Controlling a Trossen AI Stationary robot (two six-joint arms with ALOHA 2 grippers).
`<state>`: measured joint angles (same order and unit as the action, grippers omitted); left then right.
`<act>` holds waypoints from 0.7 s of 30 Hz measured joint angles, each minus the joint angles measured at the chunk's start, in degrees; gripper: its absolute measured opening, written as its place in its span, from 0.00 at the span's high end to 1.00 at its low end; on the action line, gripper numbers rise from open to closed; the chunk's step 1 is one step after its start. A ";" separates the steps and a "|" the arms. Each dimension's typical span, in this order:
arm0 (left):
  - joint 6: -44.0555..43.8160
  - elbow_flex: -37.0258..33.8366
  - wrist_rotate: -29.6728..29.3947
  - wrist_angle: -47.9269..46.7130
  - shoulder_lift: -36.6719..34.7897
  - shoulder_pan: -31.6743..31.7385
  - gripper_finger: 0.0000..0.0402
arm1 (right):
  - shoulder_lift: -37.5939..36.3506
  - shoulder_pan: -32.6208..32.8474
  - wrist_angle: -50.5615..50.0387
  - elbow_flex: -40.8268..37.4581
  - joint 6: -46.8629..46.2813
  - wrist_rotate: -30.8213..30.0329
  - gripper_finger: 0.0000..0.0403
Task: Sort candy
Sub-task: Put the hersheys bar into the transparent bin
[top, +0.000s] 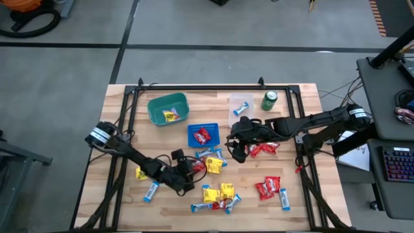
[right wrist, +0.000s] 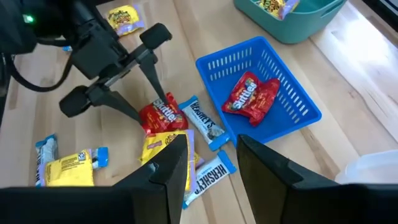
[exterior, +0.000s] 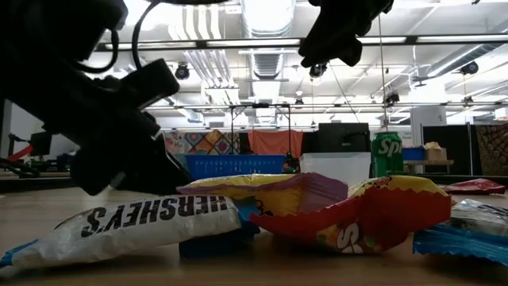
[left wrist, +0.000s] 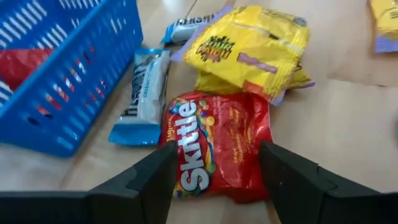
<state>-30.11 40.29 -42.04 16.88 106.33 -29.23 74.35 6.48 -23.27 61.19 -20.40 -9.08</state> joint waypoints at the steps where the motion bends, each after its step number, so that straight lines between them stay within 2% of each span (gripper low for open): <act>1: -0.90 -0.05 0.08 0.03 0.31 0.06 0.49 | 0.00 0.00 0.00 -0.02 0.00 -0.01 0.67; 7: -3.75 -0.17 0.90 -2.08 0.47 0.04 0.61 | 0.00 0.00 0.07 -0.22 0.12 -0.07 0.67; 16: -3.56 0.53 3.18 -8.39 -2.49 -0.74 0.95 | 0.02 0.00 8.11 -5.12 1.45 -0.07 0.67; 21: -3.73 0.40 5.04 -13.13 -7.74 -1.97 0.97 | 0.02 0.00 13.71 -8.06 3.49 0.00 0.67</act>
<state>-33.83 40.69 -37.00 3.76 98.59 -31.20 74.37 6.48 -9.56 53.13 -16.92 -9.08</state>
